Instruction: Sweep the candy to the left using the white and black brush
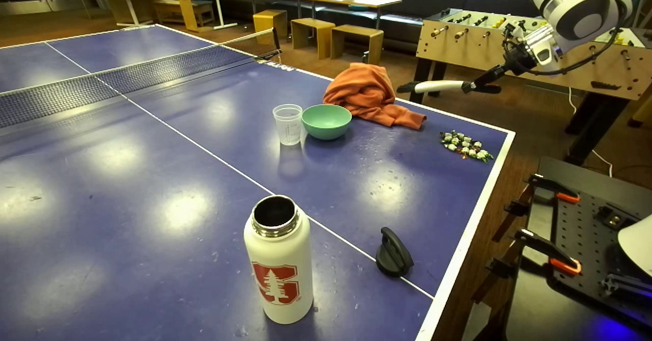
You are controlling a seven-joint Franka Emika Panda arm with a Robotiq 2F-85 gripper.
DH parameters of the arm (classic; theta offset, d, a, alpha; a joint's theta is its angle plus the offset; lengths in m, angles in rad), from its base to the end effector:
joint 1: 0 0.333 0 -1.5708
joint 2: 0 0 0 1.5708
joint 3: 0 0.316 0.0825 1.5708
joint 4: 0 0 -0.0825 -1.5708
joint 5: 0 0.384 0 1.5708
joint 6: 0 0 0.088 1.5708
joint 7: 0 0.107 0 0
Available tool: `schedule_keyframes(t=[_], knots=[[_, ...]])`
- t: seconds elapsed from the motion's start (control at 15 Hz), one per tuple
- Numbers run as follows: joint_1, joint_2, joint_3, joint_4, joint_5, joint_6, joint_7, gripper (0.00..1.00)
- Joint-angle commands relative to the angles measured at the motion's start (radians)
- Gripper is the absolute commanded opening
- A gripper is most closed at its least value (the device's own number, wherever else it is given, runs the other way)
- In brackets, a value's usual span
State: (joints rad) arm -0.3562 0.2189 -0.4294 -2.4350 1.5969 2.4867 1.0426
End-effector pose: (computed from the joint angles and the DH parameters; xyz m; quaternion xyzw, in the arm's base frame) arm 0.3237 -0.3401 0.2106 0.0361 0.9315 0.0721 0.3548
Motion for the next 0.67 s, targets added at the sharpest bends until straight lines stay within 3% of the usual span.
schedule_keyframes(t=[0.0, 0.13, 0.6], knots=[[0.0, -0.073, 0.008, -0.052, 0.081, 0.087, 0.101, 0.12], [0.007, -0.088, 0.012, -0.067, 0.139, 0.16, 0.134, 0.12], [0.056, -0.138, 0.068, -0.051, 0.477, 0.578, 0.126, 0.12]])
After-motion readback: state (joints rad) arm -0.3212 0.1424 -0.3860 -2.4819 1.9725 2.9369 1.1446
